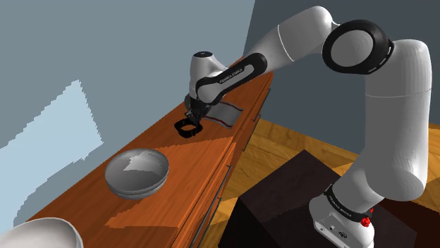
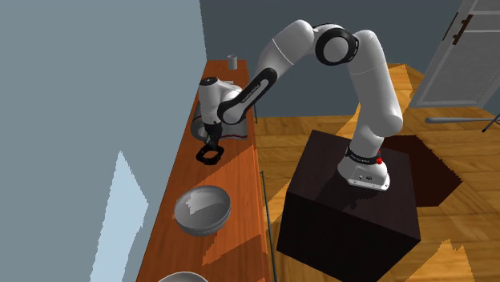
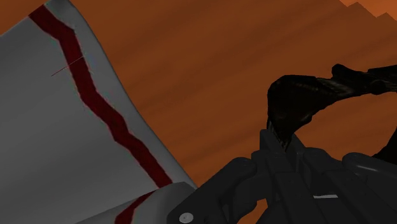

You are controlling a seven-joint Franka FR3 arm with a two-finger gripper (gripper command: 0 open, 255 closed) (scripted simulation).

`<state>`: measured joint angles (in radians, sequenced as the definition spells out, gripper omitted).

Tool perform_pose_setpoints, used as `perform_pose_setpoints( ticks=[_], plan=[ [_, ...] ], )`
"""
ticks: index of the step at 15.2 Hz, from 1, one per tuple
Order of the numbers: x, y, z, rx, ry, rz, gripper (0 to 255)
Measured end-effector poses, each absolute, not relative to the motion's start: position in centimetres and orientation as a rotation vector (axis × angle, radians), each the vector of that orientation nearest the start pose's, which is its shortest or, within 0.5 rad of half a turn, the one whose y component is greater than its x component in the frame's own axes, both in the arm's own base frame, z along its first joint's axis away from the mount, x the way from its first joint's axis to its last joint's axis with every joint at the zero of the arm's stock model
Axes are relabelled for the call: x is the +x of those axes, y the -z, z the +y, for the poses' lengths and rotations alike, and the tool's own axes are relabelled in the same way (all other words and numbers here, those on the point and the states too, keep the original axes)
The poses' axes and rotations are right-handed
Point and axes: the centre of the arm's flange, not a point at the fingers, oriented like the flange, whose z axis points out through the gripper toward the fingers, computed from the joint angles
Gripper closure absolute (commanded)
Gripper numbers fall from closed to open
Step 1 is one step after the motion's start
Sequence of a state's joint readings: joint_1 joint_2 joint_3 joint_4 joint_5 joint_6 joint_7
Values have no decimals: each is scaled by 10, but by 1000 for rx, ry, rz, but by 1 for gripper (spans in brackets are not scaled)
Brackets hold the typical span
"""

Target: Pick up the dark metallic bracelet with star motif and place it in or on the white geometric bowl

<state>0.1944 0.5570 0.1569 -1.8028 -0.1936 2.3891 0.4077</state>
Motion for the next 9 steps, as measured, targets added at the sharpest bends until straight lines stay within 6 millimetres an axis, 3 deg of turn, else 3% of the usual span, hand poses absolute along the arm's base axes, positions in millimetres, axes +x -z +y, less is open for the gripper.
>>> perform_pose_setpoints(
  ticks=[9],
  plan=[
    [622, -287, 217, -3174, 88, -92, 255]
  ],
)
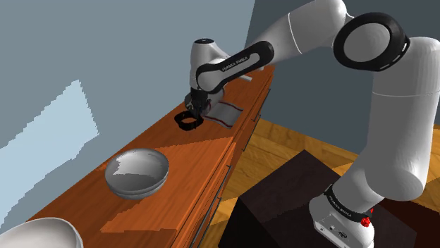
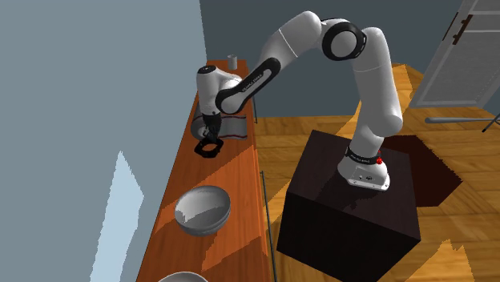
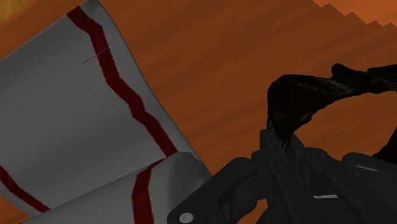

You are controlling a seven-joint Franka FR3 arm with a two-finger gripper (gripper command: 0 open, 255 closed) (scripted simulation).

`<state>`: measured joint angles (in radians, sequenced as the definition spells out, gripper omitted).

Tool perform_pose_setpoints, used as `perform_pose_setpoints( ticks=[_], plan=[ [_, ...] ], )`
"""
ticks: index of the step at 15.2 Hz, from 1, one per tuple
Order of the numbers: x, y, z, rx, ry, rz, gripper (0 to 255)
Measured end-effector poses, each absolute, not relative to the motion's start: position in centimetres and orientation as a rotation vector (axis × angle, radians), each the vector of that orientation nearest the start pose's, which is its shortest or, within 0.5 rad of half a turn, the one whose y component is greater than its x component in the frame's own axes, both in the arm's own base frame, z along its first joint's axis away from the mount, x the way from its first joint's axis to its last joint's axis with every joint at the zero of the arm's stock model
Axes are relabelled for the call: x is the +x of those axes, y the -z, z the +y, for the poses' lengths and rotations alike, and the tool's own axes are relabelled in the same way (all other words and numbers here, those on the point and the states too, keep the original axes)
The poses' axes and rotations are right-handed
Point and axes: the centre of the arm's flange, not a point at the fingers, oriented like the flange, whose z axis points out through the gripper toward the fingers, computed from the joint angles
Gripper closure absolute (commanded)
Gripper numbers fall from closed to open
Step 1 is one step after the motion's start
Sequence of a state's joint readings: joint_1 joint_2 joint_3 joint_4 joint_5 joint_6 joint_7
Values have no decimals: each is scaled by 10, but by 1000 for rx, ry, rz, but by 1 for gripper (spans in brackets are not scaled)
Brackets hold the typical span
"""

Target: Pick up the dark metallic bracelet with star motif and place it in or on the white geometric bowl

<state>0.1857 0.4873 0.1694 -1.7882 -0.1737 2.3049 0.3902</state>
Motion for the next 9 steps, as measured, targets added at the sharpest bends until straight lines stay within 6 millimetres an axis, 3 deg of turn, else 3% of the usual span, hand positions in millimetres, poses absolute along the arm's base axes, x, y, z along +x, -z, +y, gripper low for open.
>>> perform_pose_setpoints(
  ticks=[9],
  plan=[
    [621, -335, 217, -3173, 88, -92, 255]
  ],
)
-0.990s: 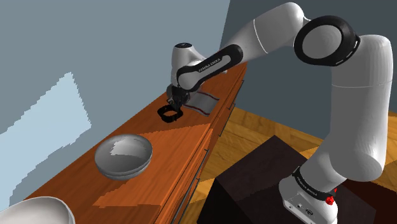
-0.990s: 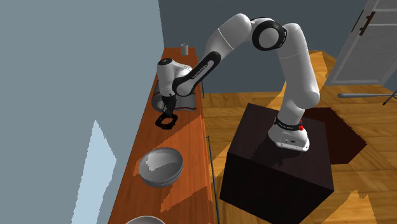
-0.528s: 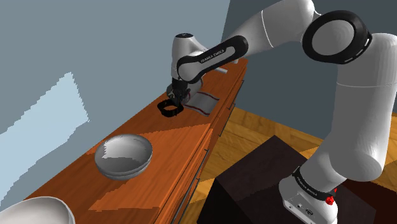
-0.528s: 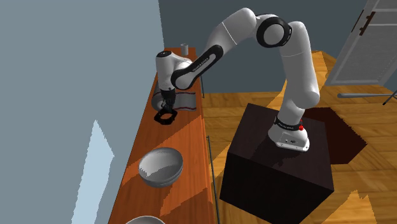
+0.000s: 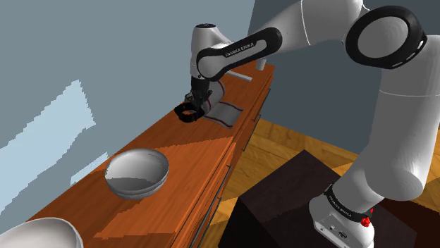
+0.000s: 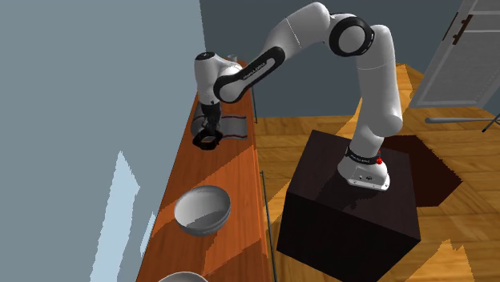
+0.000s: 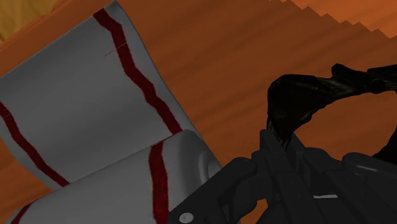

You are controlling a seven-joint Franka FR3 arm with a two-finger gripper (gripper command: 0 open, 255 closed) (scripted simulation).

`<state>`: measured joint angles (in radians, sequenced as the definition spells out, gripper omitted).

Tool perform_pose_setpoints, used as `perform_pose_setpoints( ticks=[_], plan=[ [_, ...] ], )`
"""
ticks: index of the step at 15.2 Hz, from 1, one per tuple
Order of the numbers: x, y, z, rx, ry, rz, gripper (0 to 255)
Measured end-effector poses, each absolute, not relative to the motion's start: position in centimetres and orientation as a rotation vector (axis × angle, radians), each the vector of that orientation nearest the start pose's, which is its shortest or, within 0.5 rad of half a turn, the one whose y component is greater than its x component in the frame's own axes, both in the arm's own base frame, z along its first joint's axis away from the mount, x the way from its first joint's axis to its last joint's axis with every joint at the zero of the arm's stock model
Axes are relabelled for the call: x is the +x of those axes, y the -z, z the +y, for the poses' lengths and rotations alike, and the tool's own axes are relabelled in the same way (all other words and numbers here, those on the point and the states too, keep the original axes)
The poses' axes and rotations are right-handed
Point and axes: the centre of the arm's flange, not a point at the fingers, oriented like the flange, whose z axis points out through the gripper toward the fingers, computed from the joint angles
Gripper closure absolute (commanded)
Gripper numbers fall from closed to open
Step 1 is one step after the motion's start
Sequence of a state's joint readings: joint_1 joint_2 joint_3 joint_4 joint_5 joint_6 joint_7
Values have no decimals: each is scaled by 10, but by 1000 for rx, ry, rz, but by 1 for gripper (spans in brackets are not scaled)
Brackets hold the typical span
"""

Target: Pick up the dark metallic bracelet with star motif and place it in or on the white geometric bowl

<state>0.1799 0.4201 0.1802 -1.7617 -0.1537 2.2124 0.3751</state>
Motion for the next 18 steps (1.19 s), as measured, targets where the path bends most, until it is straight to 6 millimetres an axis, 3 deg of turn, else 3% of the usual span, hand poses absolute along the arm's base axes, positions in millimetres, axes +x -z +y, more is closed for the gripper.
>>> perform_pose_setpoints(
  ticks=[14, 18],
  plan=[
    [621, -407, 217, -3173, 89, -92, 255],
    [599, -410, 254, -3173, 88, -94, 255]
  ],
)
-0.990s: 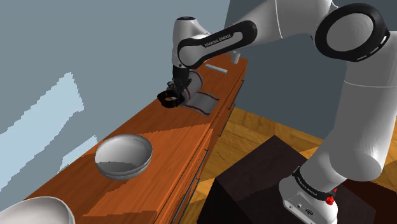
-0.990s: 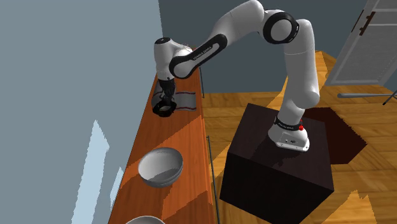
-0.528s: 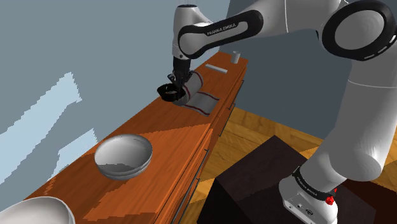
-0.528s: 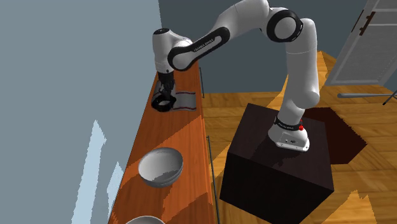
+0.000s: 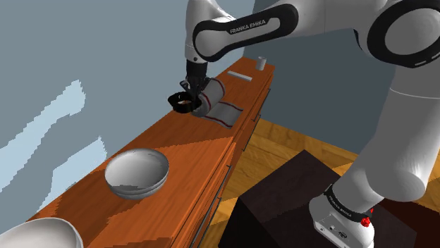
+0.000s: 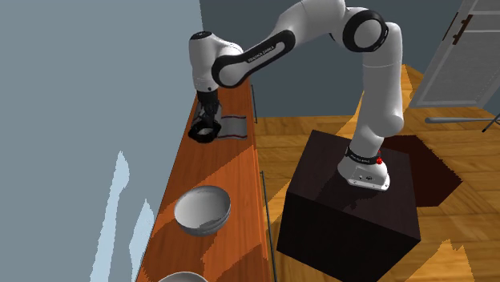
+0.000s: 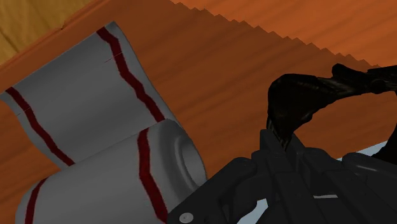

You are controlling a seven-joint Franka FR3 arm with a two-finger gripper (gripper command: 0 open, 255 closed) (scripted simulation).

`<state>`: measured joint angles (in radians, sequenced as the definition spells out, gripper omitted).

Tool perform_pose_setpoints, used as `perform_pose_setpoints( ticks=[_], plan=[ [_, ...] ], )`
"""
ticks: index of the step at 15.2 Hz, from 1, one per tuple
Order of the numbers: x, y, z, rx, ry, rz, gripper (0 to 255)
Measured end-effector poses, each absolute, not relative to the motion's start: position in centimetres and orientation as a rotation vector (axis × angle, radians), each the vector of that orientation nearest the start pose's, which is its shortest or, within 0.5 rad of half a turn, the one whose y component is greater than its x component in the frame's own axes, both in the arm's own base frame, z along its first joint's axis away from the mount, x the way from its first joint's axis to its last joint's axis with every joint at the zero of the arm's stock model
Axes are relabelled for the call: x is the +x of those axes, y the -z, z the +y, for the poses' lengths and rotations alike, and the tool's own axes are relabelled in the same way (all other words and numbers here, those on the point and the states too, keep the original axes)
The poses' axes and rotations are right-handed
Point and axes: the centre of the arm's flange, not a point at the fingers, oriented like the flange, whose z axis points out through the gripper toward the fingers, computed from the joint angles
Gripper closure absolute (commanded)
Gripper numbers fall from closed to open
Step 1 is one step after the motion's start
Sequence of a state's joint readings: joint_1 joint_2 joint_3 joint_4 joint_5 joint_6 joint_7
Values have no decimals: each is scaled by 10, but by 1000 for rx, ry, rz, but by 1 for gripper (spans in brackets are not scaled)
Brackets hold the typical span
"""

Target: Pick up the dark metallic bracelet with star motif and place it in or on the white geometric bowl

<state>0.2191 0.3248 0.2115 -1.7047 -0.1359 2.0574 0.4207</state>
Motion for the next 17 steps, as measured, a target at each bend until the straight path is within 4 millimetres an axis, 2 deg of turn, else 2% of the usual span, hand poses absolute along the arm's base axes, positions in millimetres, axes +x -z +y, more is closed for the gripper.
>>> perform_pose_setpoints(
  ticks=[6, 10, 17],
  plan=[
    [561, -412, 317, -3173, 87, -94, 255],
    [538, -414, 366, -3173, 88, -95, 255],
    [485, -416, 442, -3173, 88, -94, 255]
  ],
)
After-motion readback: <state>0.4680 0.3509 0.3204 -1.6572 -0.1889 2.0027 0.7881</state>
